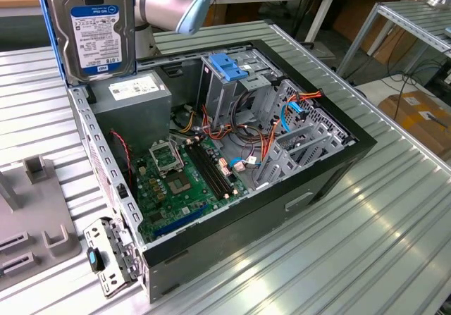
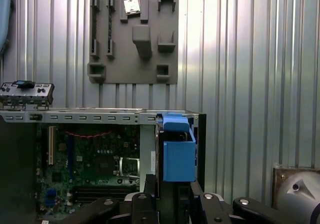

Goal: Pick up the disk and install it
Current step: 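Pick up the disk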

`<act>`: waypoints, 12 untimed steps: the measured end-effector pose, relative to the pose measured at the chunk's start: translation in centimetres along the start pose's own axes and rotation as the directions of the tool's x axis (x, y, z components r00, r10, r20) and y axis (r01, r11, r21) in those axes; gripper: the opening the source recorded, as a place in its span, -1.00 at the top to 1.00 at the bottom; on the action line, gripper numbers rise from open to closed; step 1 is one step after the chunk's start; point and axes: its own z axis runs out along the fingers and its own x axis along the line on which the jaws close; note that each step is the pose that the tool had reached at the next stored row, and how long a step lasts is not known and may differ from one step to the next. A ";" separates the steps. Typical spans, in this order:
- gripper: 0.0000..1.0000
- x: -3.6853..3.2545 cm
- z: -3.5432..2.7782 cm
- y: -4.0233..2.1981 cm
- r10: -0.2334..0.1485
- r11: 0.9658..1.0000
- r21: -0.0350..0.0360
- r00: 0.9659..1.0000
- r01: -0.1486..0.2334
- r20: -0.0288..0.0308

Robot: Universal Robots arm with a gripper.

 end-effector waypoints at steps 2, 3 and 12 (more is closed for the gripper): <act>0.30 0.01 0.00 -0.47 0.000 1.000 0.000 1.000 0.000 0.000; 0.30 0.01 0.00 -0.66 0.000 1.000 0.000 1.000 0.000 0.000; 0.30 0.02 0.00 -1.62 0.000 1.000 0.000 1.000 0.000 0.000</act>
